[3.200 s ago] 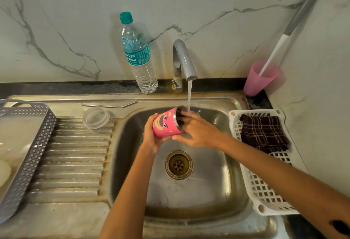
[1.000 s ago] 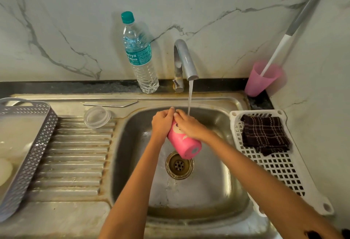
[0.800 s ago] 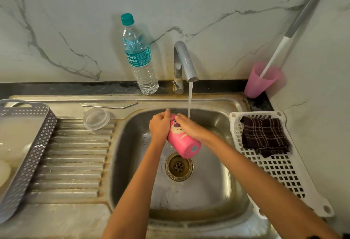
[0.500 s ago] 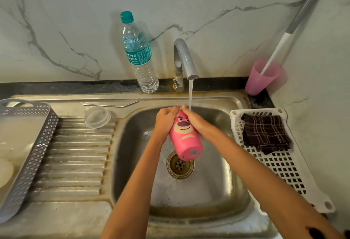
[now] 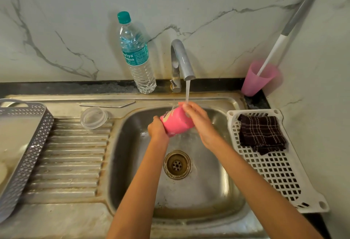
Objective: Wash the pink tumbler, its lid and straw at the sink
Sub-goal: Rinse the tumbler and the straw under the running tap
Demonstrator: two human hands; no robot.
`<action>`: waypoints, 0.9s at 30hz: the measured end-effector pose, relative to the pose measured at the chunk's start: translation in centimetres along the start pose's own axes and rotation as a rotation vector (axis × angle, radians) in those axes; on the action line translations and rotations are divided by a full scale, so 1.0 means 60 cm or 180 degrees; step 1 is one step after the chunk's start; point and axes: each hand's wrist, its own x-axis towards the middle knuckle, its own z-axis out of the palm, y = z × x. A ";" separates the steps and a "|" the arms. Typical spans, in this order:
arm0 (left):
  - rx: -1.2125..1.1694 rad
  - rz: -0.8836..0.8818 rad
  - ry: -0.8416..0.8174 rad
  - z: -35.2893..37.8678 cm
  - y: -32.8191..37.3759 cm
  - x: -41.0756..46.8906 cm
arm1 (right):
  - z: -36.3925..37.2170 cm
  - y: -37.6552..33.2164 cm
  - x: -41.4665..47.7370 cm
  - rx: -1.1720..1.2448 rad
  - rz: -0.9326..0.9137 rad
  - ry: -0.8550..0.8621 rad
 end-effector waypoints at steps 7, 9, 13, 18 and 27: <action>0.0484 0.0015 -0.0651 -0.020 -0.004 -0.017 | -0.010 0.012 0.061 0.0013 0.0780 0.1104; 0.0725 0.0143 -0.0747 -0.022 -0.003 -0.019 | -0.014 0.030 0.069 -0.0174 0.0951 0.1180; 0.1234 0.0636 -0.0884 -0.004 0.017 -0.036 | -0.021 0.059 0.053 0.0634 0.1506 0.1195; 0.2898 0.1510 -0.1403 0.035 0.032 -0.058 | -0.017 0.096 0.025 0.2803 0.2033 0.1037; 0.4604 0.3161 -0.1554 0.034 -0.004 -0.065 | -0.007 0.113 0.036 0.3015 0.1810 0.1045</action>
